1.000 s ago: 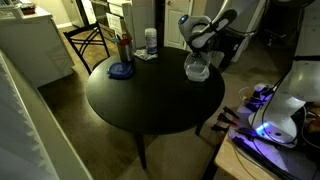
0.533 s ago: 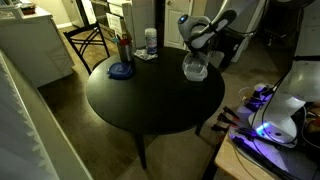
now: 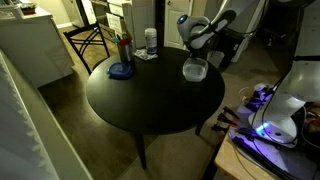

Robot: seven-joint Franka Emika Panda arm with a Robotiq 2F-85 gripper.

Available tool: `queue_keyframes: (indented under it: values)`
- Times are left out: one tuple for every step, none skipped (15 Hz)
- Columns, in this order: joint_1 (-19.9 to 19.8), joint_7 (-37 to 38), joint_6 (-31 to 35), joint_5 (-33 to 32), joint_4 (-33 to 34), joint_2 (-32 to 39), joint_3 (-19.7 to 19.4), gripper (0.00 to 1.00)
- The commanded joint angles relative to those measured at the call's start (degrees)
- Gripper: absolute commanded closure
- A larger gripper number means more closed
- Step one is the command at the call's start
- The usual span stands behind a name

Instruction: Put the lunchbox on the left inside the lunchbox on the right

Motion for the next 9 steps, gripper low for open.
queue_keyframes:
  values:
    - [-0.52, -3.22, 0.98, 1.46, -0.33, -0.55, 0.57, 0.21]
    - [-0.57, -3.44, 1.13, 1.56, -0.44, -0.60, 0.68, 0.13]
    - [-0.60, -3.62, 1.27, 1.66, -0.48, -0.68, 0.79, 0.08]
    - [-0.63, -3.87, 1.35, 1.84, -0.57, -0.78, 0.92, 0.02]
    - [-0.65, -4.16, 1.40, 1.96, -0.60, -0.83, 1.00, 0.01]
    - [-0.73, -4.61, 1.54, 2.11, -0.72, -0.90, 1.04, 0.00]
    - [-0.77, -4.89, 1.57, 2.23, -0.79, -0.92, 1.04, 0.00]
    - [-0.79, -5.19, 1.59, 2.40, -0.81, -0.97, 1.08, 0.00]
    - [-0.78, -5.51, 1.60, 2.65, -0.82, -1.01, 1.13, 0.00]
